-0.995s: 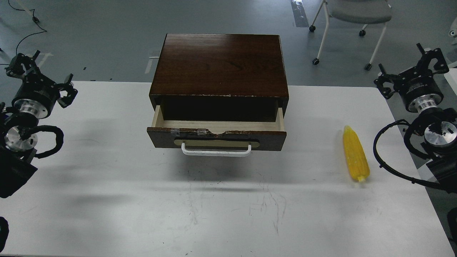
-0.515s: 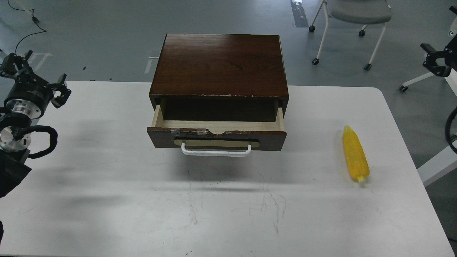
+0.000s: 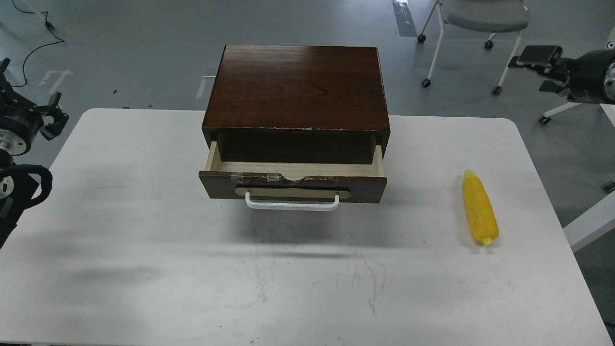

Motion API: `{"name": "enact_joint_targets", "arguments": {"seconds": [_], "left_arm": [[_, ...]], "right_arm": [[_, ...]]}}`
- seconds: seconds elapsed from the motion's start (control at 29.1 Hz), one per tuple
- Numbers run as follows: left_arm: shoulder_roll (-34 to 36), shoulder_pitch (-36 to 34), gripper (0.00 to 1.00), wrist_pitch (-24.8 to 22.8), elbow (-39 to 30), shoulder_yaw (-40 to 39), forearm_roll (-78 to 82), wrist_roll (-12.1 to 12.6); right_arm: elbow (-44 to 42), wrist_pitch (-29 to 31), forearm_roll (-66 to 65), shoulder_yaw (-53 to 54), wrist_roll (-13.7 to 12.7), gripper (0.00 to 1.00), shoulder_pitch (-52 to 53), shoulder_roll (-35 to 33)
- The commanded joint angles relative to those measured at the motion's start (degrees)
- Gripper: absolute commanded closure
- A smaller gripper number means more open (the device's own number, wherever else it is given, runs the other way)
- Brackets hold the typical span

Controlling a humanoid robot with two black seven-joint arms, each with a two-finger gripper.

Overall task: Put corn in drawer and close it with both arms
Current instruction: 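Reach the right gripper down to the yellow corn cob and grasp it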

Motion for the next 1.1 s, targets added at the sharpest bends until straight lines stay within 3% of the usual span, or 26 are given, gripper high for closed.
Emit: {"name": "enact_joint_targets", "arguments": {"seconds": [0.0,0.1,0.55,0.69,0.76,0.79,0.86,1.06], "left_arm": [[0.36,-0.25,0.02,0.0,-0.02,-0.17,0.0,-0.01],[0.62,-0.34,0.02,0.0,-0.02,-0.17,0.0,-0.01],[1.59,-0.08,0.02,0.0,-0.02,-0.26,-0.26,-0.1],[1.5,-0.08,0.02,0.0,-0.02,-0.26,-0.26,-0.1],[1.33,-0.08,0.02,0.0,-0.02,-0.26,-0.26,-0.19],[1.32,-0.08,0.02,0.0,-0.02,-0.34,-0.26,-0.19],[1.5,-0.08,0.02,0.0,-0.02,-0.43,-0.26,-0.19],[1.5,-0.25,0.02,0.0,-0.02,-0.35,-0.26,-0.19]], "right_arm": [[5.77,0.0,-1.45,-2.26,-5.21,0.0,-1.56,-0.27],[5.42,0.0,-1.45,-3.4,-6.45,0.0,-3.76,0.61],[2.78,-0.66,-5.23,-3.58,-6.45,0.04,-12.9,5.0],[1.73,-1.8,-5.49,-3.67,-6.45,0.22,-14.75,7.29],[1.64,-3.38,-5.58,-3.58,-6.45,0.39,-14.92,8.17],[1.64,-3.99,-5.58,-3.67,-6.45,0.53,-15.01,8.6],[1.73,-4.26,-5.58,-3.58,-6.45,0.63,-14.92,8.87],[2.08,-4.26,-5.58,-3.58,-6.28,0.82,-13.35,9.05]]}}
